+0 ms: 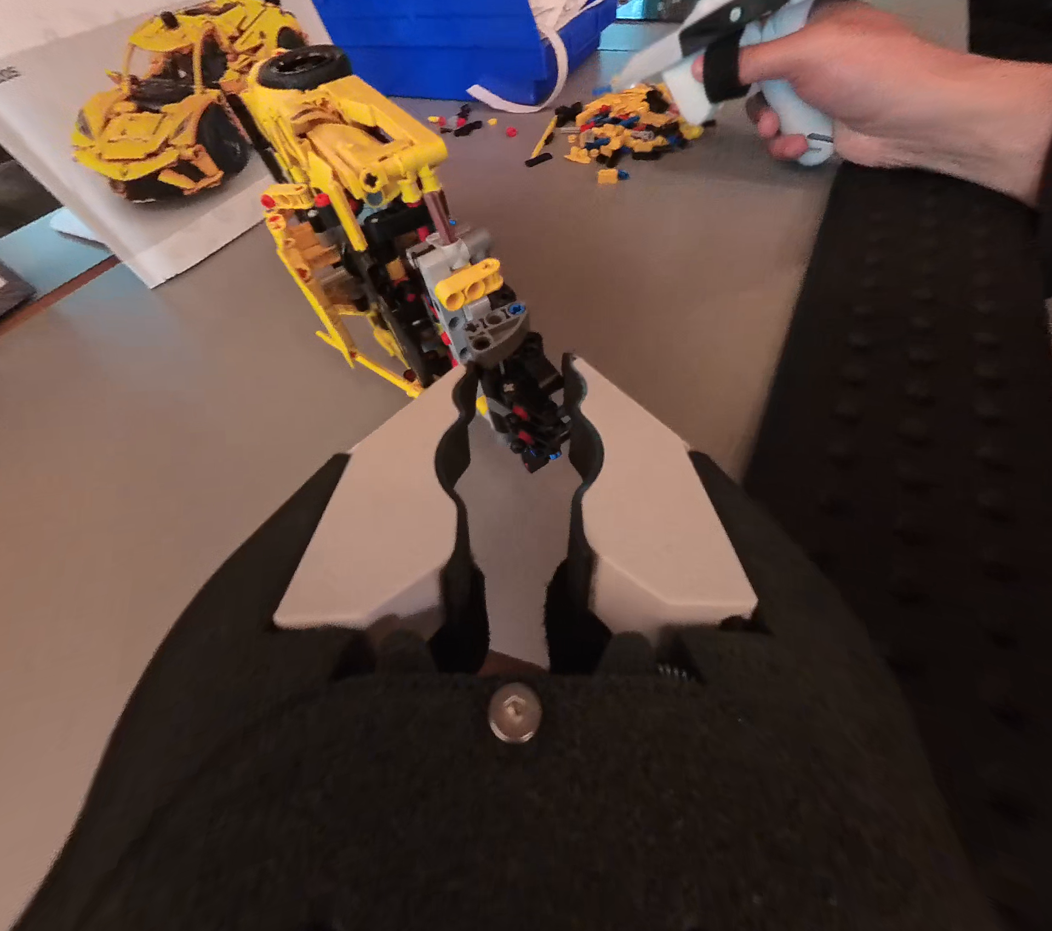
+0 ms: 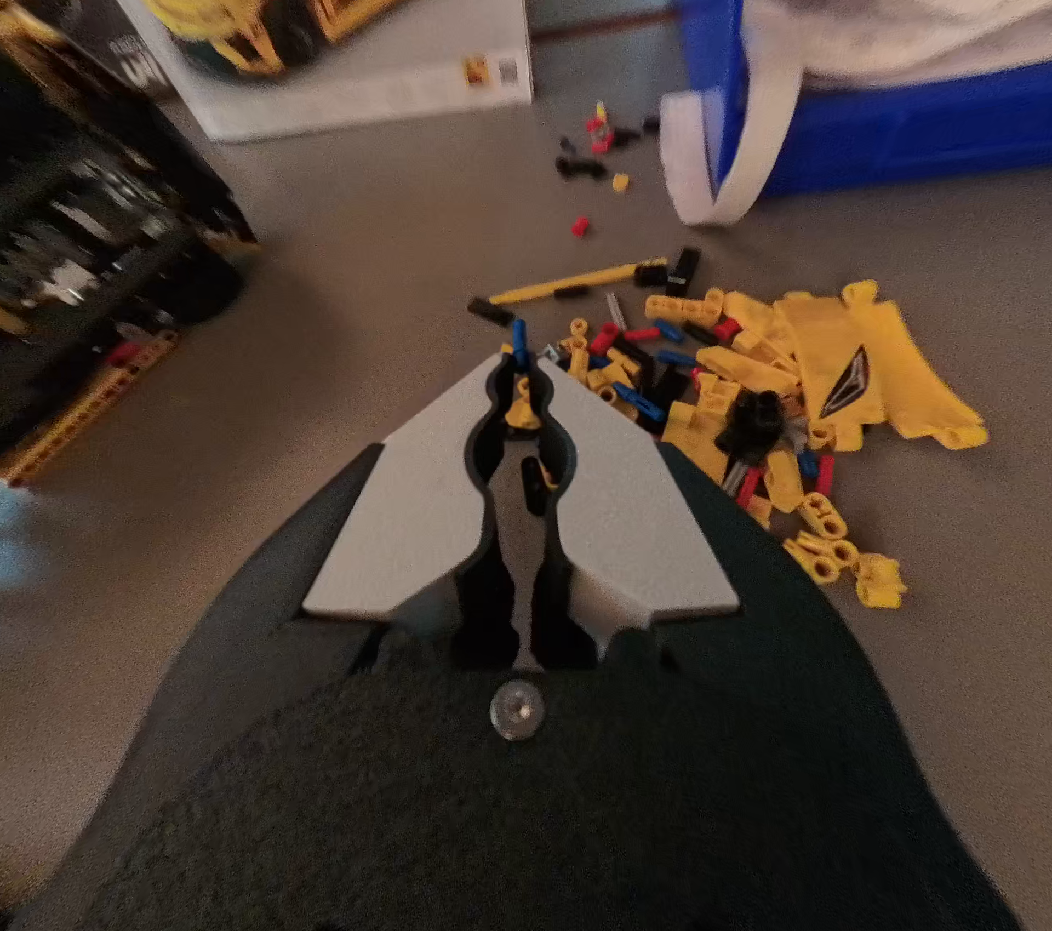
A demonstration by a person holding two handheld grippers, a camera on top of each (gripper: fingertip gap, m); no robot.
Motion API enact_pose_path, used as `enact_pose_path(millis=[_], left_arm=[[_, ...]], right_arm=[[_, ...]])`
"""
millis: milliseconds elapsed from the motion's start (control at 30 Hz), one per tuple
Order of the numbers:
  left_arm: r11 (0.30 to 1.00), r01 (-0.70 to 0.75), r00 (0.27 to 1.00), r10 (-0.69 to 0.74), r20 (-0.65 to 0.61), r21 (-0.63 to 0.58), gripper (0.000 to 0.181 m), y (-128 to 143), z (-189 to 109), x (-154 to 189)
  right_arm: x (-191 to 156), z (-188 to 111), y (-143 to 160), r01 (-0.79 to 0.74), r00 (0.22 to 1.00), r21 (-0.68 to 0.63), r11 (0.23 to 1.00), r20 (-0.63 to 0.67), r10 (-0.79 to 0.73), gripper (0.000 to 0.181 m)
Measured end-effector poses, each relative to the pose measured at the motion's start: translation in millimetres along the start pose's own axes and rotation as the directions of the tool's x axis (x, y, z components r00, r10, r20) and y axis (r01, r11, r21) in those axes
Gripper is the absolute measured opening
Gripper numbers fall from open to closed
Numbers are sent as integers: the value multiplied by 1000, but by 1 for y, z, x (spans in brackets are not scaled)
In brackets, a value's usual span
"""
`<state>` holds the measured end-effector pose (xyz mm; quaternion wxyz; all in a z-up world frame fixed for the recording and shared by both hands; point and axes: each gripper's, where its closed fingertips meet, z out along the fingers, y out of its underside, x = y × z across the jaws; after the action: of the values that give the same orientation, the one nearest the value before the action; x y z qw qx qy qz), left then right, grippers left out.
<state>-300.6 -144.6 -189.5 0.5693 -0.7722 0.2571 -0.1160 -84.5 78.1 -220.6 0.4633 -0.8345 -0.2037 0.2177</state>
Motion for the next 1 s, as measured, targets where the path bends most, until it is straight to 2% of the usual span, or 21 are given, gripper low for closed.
enact_pose_path(millis=[67, 133, 267, 433, 500, 533, 567, 633, 700, 733, 800, 867, 1000], left_arm=[[1000, 0, 1000, 0, 4, 1, 29, 0, 0, 0], [1000, 2, 1000, -2, 6, 2, 30, 0, 0, -1], [999, 32, 999, -33, 16, 37, 31, -6, -4, -5], [981, 129, 991, -131, 1, 142, 31, -21, -24, -14], [978, 150, 989, -150, -15, 142, 30, -20, -31, -14], [981, 153, 988, -150, -30, 118, 30, -17, -32, -12], [986, 145, 989, -143, -36, 87, 30, -12, -31, -10], [994, 102, 994, -101, -28, 40, 30, -6, -27, -4], [997, 70, 997, -71, 30, 34, 31, -8, -22, -3], [997, 62, 995, -66, 80, 43, 30, -12, -21, -6], [998, 51, 993, -55, 108, 45, 29, -16, -20, -2], [999, 43, 993, -44, 110, 15, 27, -13, -16, 2], [998, 1, 994, 7, 112, -64, 22, 1, -10, 5]], right_arm=[[3, 9, 4, -9, 1000, -35, 999, -6, 9, 4], [12, 7, 0, 3, 998, -5, 1000, -62, -3, 16], [18, 3, -4, -77, 996, 41, 996, -44, 79, 22], [14, -19, -29, -119, 993, 217, 969, 11, 120, 29], [-22, -32, -41, -55, 993, 296, 954, 115, 21, 31], [-54, -38, -45, -4, 977, 330, 944, 203, -67, 29], [-93, -44, -42, 41, 936, 345, 938, 316, -157, 26], [-175, -58, -26, 41, 789, 321, 946, 571, -228, 27], [-237, -63, -9, 49, 671, 264, 963, 706, -227, 38], [-260, -62, 2, 112, 636, 261, 959, 723, -271, 36], [-280, -54, 19, 259, 624, 288, 922, 679, -387, 23], [-286, -50, 27, 320, 620, 303, 898, 650, -440, 21], [-283, -52, 24, 265, 621, 276, 924, 684, -383, 21]])
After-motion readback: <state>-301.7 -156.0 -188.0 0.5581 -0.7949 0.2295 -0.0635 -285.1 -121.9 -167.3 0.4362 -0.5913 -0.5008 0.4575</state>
